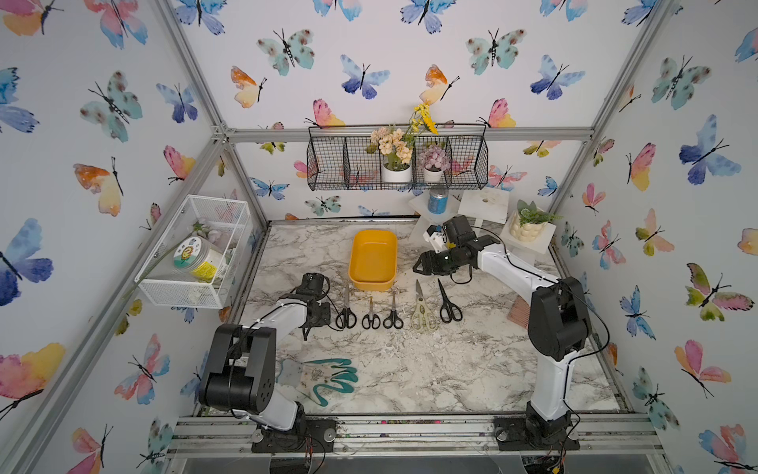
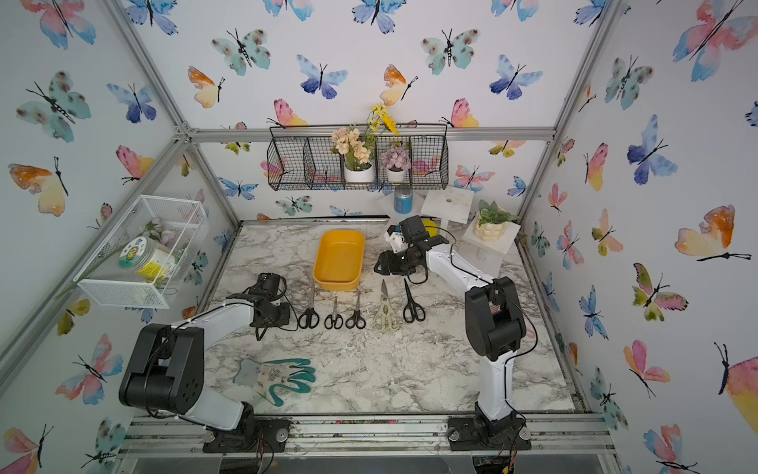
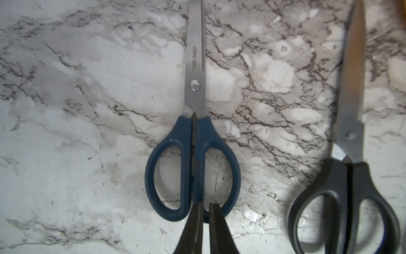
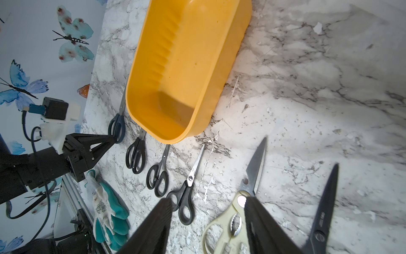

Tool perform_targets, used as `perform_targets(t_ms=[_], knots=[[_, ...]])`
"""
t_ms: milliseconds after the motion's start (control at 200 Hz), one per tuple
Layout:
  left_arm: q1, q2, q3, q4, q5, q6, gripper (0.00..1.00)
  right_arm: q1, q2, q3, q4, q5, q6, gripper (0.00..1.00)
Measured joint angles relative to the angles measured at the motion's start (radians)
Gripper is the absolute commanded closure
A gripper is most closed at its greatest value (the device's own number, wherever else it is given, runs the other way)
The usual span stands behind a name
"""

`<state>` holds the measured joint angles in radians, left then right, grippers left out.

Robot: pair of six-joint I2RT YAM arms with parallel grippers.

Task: Take the scissors out of the storage box
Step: Place the scissors at the center of the board, then adjust the scissors at the center of the board.

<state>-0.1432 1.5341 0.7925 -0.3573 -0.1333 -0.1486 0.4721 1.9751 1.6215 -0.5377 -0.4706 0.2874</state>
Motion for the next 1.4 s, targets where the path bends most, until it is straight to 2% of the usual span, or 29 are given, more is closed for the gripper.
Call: perform_targets(t_ms=[100,320,451,501,551,561,691,746,781,791,801,1071,1201,1402], knots=[[0.000,0.000,0.000,-0.003,0.016,0.000,0.89,0.002,0.000,0.004,0.000,0.000,0.000,0.42],[0.000,-0.048,0.005,-0.040,0.023,-0.005,0.82,0.006,0.000,0.005,0.000,0.000,0.000,0.42],[0.000,-0.115,0.080,-0.084,0.026,-0.010,0.80,0.006,0.000,0.005,0.000,0.001,0.000,0.40],[0.000,-0.129,0.122,-0.090,0.027,-0.010,0.78,0.006,0.000,0.005,0.000,0.002,0.002,0.33],[-0.002,-0.139,0.166,-0.090,0.027,-0.010,0.75,0.006,0.000,0.005,0.000,0.005,-0.003,0.04],[-0.003,-0.140,0.171,-0.090,0.027,-0.011,0.75,0.006,0.000,0.005,0.000,0.005,0.003,0.02],[-0.029,-0.143,0.243,-0.090,0.026,-0.005,0.63,0.006,-0.001,0.005,0.003,0.024,-0.002,0.01],[-0.051,-0.141,0.264,-0.089,0.026,0.011,0.52,0.006,-0.002,0.005,0.005,0.037,-0.003,0.01],[-0.064,-0.137,0.277,-0.085,0.026,0.019,0.14,0.006,-0.004,0.005,0.006,0.048,-0.005,0.01],[-0.067,-0.136,0.280,-0.081,0.026,0.013,0.05,0.006,-0.005,0.005,0.007,0.052,-0.005,0.01],[-0.068,-0.135,0.281,-0.080,0.026,0.013,0.00,0.006,-0.007,0.005,0.008,0.058,-0.006,0.01],[-0.085,-0.087,0.345,0.030,0.026,0.042,0.01,0.006,-0.090,-0.026,0.056,0.166,-0.029,0.01],[-0.085,-0.084,0.325,0.108,0.025,0.057,0.01,0.006,-0.162,-0.114,0.115,0.230,-0.028,0.01],[-0.085,-0.084,0.306,0.156,0.027,0.067,0.01,0.006,-0.190,-0.172,0.135,0.237,-0.019,0.03]])
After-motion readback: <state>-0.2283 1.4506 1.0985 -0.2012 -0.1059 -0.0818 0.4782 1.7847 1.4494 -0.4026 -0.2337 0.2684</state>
